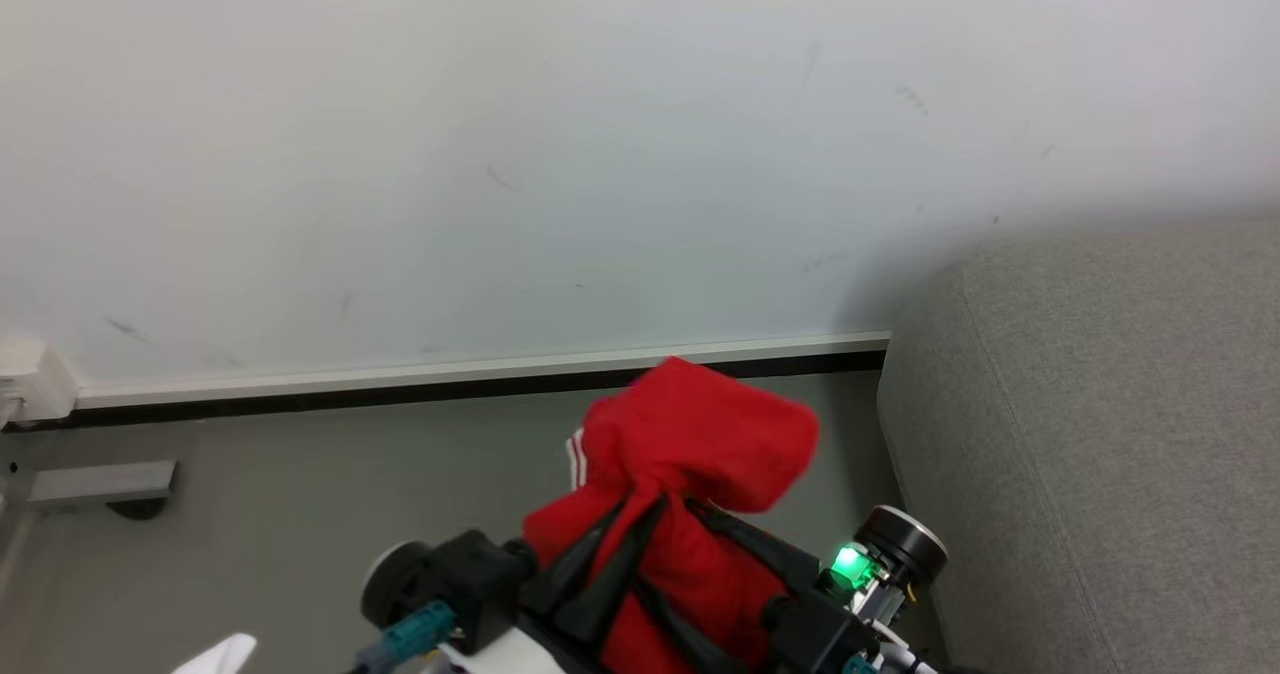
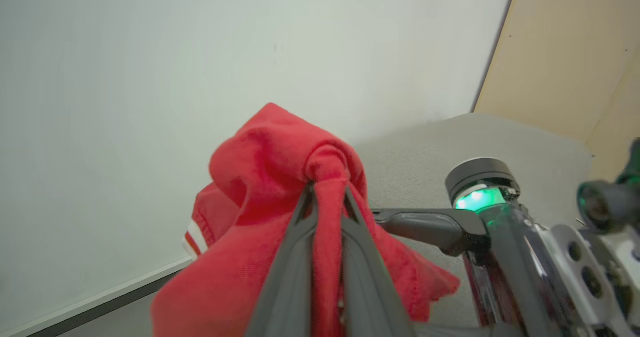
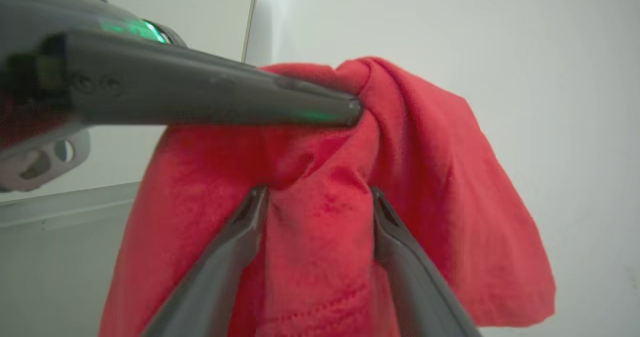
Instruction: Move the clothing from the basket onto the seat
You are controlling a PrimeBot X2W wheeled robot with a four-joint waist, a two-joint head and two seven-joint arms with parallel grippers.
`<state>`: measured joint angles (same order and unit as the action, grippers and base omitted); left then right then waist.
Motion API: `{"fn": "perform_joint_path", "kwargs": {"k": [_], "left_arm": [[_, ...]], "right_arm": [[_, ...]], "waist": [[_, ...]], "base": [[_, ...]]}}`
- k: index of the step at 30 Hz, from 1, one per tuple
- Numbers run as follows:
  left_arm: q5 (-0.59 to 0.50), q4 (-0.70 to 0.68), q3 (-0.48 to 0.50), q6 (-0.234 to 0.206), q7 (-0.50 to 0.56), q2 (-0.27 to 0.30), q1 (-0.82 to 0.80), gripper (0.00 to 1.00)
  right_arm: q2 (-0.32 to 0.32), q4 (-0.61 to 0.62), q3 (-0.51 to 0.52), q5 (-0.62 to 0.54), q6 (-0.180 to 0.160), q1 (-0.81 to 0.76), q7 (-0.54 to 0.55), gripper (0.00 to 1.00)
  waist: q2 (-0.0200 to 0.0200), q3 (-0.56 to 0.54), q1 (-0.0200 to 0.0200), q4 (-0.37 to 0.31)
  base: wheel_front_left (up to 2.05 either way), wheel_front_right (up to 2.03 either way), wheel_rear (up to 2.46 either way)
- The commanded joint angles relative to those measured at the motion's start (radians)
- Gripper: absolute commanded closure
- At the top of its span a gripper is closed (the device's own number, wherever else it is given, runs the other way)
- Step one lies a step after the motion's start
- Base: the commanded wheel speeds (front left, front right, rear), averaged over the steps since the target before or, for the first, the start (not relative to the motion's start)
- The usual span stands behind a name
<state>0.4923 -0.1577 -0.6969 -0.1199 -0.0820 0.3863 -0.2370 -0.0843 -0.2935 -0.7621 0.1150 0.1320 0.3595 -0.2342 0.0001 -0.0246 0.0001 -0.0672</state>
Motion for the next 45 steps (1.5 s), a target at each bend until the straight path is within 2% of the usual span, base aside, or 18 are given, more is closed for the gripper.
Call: {"fn": "perform_joint_path", "kwargs": {"k": [1, 4, 5, 6, 11, 12, 14, 20, 25, 30, 35, 40, 45], "left_arm": [[-0.019, 0.007, -0.013, 0.015, 0.005, -0.009, -0.014, 1.0], [-0.003, 0.013, -0.037, 0.033, 0.011, -0.026, -0.019, 1.0], [0.0, 0.015, -0.043, 0.036, 0.015, -0.029, -0.02, 1.0], [0.004, 0.017, -0.046, 0.038, 0.014, -0.033, -0.019, 1.0], [0.009, 0.029, -0.05, 0.04, 0.01, -0.029, -0.01, 0.99], [0.009, 0.031, -0.048, 0.037, 0.008, -0.027, -0.007, 0.8], [0.008, 0.038, -0.041, 0.029, -0.001, -0.023, -0.001, 0.0], [-0.002, 0.077, -0.031, 0.013, -0.035, -0.014, 0.016, 0.0], [-0.026, 0.105, -0.041, 0.006, -0.076, -0.02, 0.023, 0.0], [-0.03, 0.134, -0.053, -0.009, -0.113, -0.054, 0.038, 0.0], [-0.035, 0.16, -0.071, 0.0, -0.132, -0.081, 0.03, 0.0], [-0.039, 0.174, -0.076, 0.002, -0.141, -0.085, 0.018, 0.0], [-0.049, 0.165, -0.075, 0.008, -0.128, -0.069, -0.008, 0.0]], "right_arm": [[0.0, -0.013, -0.005, 0.009, -0.002, 0.017, 0.001, 0.0], [0.005, -0.038, -0.017, 0.035, -0.002, 0.029, 0.006, 0.0], [0.007, -0.05, -0.024, 0.047, -0.002, 0.031, 0.015, 0.7], [0.008, -0.057, -0.03, 0.06, -0.002, 0.032, 0.022, 1.0], [0.009, -0.077, -0.015, 0.111, -0.002, 0.041, 0.027, 1.0], [0.007, -0.078, -0.01, 0.117, -0.002, 0.042, 0.026, 1.0], [0.0, -0.076, 0.012, 0.124, -0.002, 0.043, 0.021, 1.0], [-0.021, -0.052, 0.09, 0.111, -0.002, 0.032, 0.014, 1.0], [-0.048, -0.013, 0.172, 0.086, -0.002, 0.01, 0.017, 1.0], [-0.065, 0.039, 0.251, 0.069, -0.002, -0.019, 0.028, 1.0], [-0.082, 0.085, 0.329, 0.045, -0.002, -0.066, 0.037, 1.0], [-0.086, 0.118, 0.396, 0.03, -0.002, -0.103, 0.05, 1.0], [-0.066, 0.131, 0.47, 0.024, -0.002, -0.094, 0.048, 1.0]], "waist": [[-0.0001, 0.001, -0.0001, 0.0], [-0.0001, 0.001, -0.0001, -0.001], [-0.0001, 0.001, -0.0001, -0.001], [-0.0001, 0.001, -0.0001, -0.002], [-0.0001, 0.001, -0.0001, -0.009], [-0.0001, 0.001, -0.0001, -0.012], [-0.0001, 0.003, -0.0001, -0.021], [-0.0001, 0.012, -0.0001, -0.075], [-0.0001, 0.026, -0.0001, -0.167], [-0.0001, 0.042, -0.0001, -0.281], [-0.0001, 0.054, -0.0001, -0.361], [-0.0001, 0.064, -0.0001, -0.397], [-0.0001, 0.116, -0.0001, -0.381]], "base": [[0.0, 0.0, 0.0], [0.0, 0.0, 0.0], [0.0, 0.0, 0.0], [0.0, 0.0, 0.0], [0.0, 0.0, 0.0], [0.0, 0.0, 0.0], [0.0, 0.0, 0.0], [0.0, 0.0, 0.0], [0.0, 0.0, 0.0], [0.0, 0.0, 0.0], [0.0, 0.0, 0.0], [0.0, 0.0, 0.0], [0.0, 0.0, 0.0]]}}
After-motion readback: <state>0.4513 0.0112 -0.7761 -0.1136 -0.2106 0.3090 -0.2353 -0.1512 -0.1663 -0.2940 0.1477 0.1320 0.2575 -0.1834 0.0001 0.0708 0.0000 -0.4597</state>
